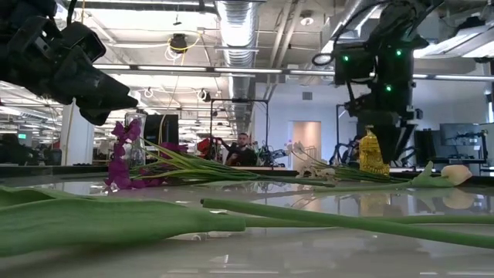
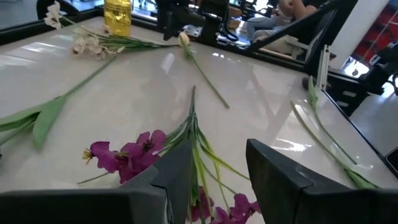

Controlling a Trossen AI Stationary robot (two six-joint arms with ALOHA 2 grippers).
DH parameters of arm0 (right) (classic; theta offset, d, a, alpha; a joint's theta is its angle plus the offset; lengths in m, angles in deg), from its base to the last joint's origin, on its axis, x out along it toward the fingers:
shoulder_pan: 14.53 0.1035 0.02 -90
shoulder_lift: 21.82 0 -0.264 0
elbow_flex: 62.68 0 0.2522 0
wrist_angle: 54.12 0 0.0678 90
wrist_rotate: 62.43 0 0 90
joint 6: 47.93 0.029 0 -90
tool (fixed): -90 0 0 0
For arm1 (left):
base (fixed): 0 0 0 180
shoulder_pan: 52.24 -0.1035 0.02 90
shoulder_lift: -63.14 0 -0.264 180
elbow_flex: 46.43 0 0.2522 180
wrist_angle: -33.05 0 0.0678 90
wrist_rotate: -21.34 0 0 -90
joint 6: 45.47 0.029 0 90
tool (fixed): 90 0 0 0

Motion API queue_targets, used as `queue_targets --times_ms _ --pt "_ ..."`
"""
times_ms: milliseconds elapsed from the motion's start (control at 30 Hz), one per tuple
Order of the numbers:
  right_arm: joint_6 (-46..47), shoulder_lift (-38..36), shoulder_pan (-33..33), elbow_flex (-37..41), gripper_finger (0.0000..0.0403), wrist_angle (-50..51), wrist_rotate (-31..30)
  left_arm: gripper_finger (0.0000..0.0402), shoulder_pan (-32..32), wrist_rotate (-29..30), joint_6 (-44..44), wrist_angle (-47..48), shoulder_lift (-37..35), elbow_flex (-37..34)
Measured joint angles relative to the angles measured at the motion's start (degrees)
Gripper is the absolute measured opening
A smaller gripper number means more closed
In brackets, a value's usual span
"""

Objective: Sort flowers into vase by color
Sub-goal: Put the right white flowers into the transparent vase

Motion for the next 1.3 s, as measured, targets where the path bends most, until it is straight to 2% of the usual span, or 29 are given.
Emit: queue_targets --times_ms 333,500,667,800,1067,1133,1300 --pt "-4.62 0.0 -5.11 5.02 0.0216 -4.19 0.34 0.0139 0.0 0.01 -0.06 0.97 0.0 0.0" --pt "-6.92 0.0 -6.5 7.39 0.0209 -8.65 4.92 0.0139 0.0 0.04 -0.51 1.23 0.0 0.0" --pt "-7.64 -0.07 -6.9 8.71 0.0193 -9.79 5.05 0.0139 0.0 1.09 -0.65 1.23 0.0 -0.02" --pt "-7.8 -0.11 -6.62 9.04 0.0157 -10.03 5.16 0.0139 0.0 1.15 -0.87 1.21 0.0 -0.02" --pt "-9.06 -0.11 -5.2 9.13 0.0023 -11.98 4.67 0.0139 0.0 1.44 -1.41 1.18 0.0 -0.02" --pt "-8.16 -0.17 -5.26 9.15 0.0015 -12.2 3.2 0.0139 0.0 1.42 -1.57 1.18 0.0 -0.02" --pt "-6.84 -0.04 -5.28 7.93 0.0026 -12.15 -1.21 0.0139 0.0 1.42 -2.32 1.16 0.0 -0.02"
